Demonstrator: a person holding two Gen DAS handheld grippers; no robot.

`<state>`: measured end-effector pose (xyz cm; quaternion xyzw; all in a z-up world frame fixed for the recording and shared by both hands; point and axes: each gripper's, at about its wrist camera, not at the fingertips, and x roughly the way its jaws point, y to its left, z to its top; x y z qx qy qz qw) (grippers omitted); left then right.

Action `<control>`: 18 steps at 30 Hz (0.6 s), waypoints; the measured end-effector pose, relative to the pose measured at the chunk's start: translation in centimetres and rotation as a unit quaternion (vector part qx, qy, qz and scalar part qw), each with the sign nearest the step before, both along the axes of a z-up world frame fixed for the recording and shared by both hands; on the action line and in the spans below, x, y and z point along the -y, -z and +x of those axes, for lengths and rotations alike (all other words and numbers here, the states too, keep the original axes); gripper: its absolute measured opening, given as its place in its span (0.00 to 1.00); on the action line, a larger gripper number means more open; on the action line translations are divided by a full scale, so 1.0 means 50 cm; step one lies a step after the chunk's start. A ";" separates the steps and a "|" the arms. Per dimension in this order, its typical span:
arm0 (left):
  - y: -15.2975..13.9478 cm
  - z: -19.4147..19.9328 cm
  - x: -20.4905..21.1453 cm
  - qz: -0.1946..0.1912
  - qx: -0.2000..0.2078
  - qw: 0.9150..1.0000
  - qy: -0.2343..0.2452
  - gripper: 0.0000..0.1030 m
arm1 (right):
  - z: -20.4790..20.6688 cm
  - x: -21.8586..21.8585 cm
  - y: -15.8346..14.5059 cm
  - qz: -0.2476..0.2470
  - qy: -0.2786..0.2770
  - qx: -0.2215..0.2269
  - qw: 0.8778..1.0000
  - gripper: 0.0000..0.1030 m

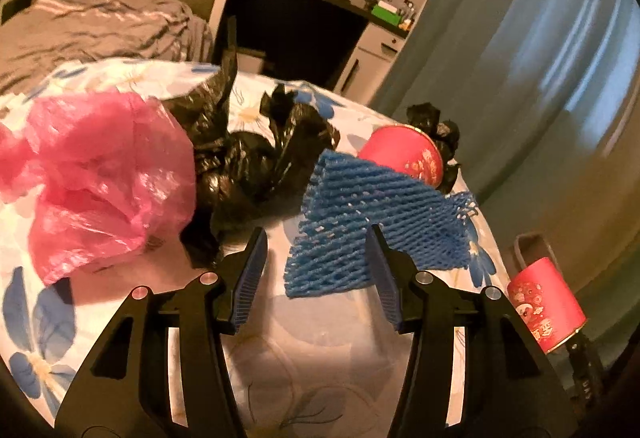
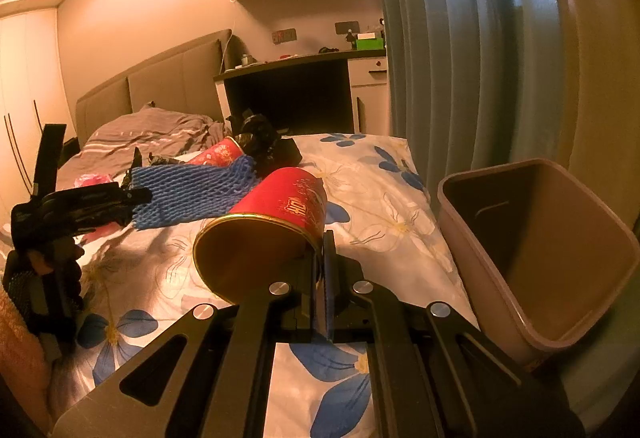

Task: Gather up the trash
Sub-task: 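Grasp the blue foam net with the left tool while the right tool holds the red can, then carry the blue net and red can over the brown bin with both tools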

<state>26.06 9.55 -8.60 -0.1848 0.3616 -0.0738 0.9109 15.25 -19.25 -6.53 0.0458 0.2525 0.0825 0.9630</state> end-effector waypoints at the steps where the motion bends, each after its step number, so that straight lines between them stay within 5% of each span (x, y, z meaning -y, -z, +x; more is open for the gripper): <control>1: 0.003 0.002 -0.001 -0.006 -0.002 1.000 0.004 0.43 | 0.000 -0.001 0.000 -0.001 0.000 0.000 1.000 0.04; 7: 0.009 0.003 0.011 -0.017 -0.004 0.999 0.034 0.04 | 0.002 -0.002 -0.001 -0.002 0.000 0.000 1.000 0.04; 18: -0.038 -0.105 0.056 -0.011 0.060 0.997 0.050 0.01 | -0.007 0.007 -0.007 -0.001 0.004 0.004 1.000 0.04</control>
